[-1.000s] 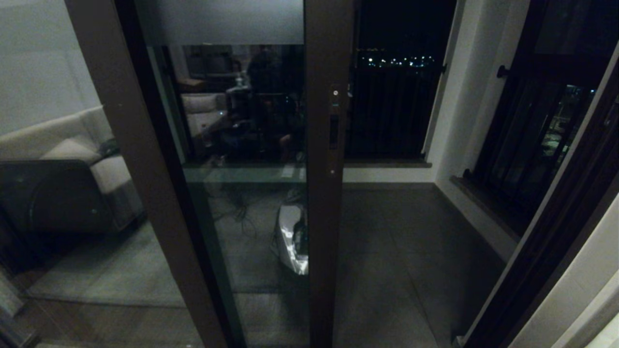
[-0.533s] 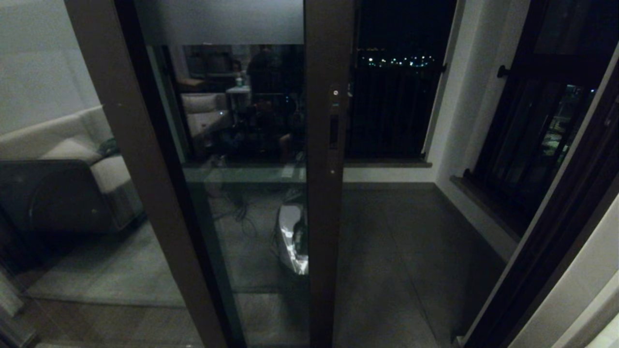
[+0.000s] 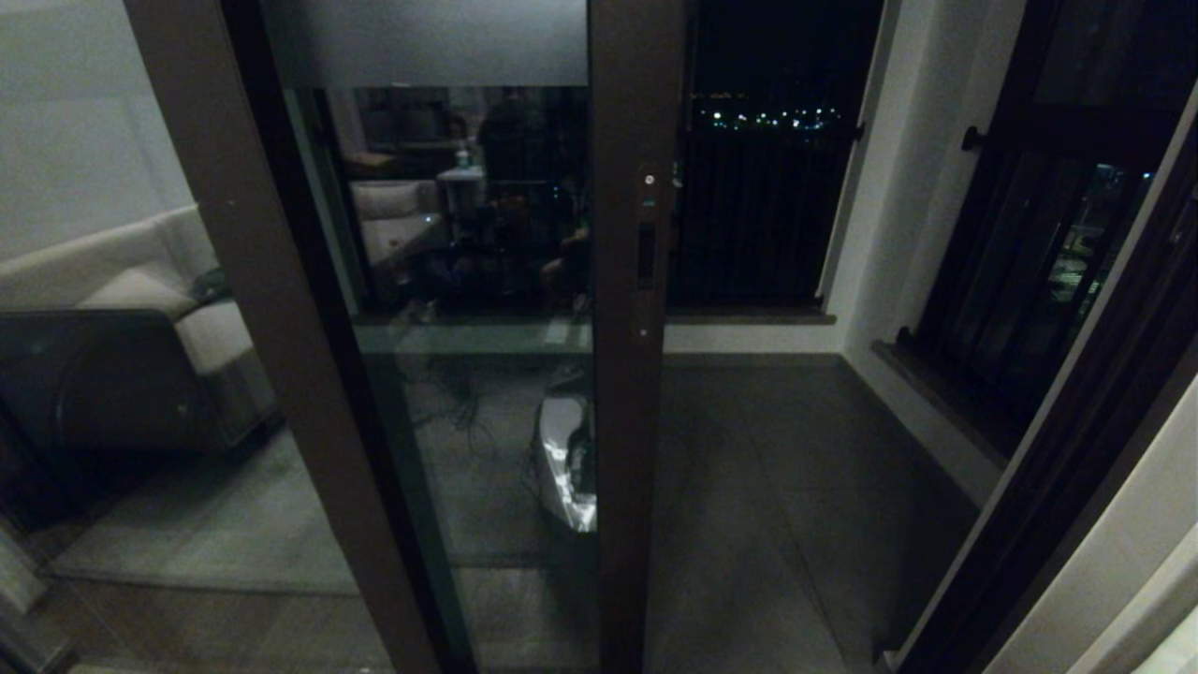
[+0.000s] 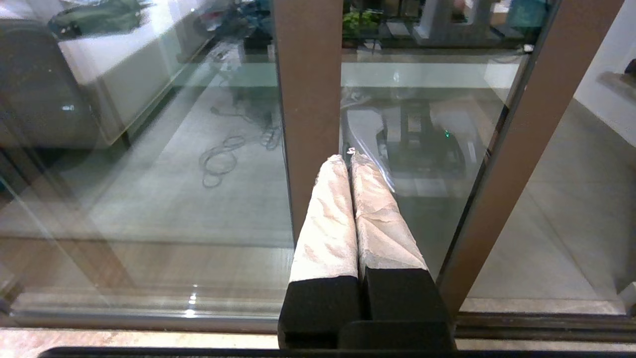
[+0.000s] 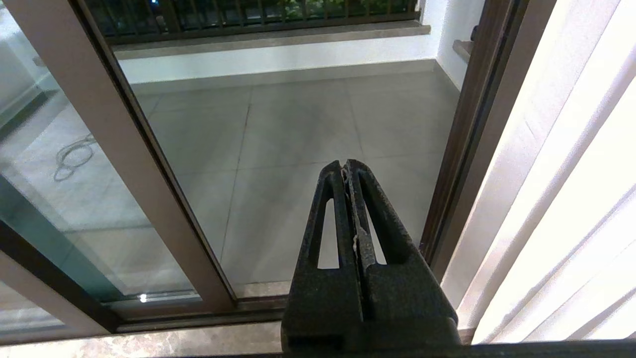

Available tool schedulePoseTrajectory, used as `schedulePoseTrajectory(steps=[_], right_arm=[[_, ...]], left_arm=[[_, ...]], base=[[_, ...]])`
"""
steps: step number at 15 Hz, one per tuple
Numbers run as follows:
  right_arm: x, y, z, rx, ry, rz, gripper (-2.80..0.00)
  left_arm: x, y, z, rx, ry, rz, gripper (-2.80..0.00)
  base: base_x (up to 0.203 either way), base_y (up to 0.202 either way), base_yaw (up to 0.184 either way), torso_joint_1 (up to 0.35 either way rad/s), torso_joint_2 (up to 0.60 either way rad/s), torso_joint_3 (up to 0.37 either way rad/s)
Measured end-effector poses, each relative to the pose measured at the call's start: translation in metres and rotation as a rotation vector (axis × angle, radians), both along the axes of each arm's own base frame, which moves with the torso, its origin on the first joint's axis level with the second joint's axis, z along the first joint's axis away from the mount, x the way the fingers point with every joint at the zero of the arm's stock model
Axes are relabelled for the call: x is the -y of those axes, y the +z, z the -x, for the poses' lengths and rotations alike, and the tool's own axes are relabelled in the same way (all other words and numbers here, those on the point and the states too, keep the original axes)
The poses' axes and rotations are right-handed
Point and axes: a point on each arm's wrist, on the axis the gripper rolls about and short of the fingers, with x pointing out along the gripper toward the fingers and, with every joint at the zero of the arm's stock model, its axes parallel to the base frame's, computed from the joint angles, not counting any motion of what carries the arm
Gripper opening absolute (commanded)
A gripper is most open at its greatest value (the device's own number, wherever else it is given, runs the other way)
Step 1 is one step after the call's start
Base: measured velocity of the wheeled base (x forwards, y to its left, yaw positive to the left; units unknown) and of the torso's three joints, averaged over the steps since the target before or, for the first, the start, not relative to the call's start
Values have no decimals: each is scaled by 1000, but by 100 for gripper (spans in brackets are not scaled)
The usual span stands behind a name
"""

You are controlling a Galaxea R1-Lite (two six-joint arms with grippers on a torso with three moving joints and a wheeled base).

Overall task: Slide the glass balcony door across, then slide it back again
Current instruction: Close the slid door

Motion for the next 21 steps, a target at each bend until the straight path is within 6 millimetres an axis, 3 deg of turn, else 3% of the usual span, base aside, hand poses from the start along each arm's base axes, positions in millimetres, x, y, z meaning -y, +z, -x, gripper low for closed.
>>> schedulePoseTrajectory(steps=[15, 21], right_arm=[[-1, 1, -1, 28, 39, 77, -280], [-2, 45, 8, 200, 99, 107, -280]], left_arm=[[0, 0, 0, -1, 0, 1, -280], [0, 0, 0, -1, 0, 3, -280]], base=[[0, 0, 0, 0, 0, 0], [0, 0, 0, 0, 0, 0]])
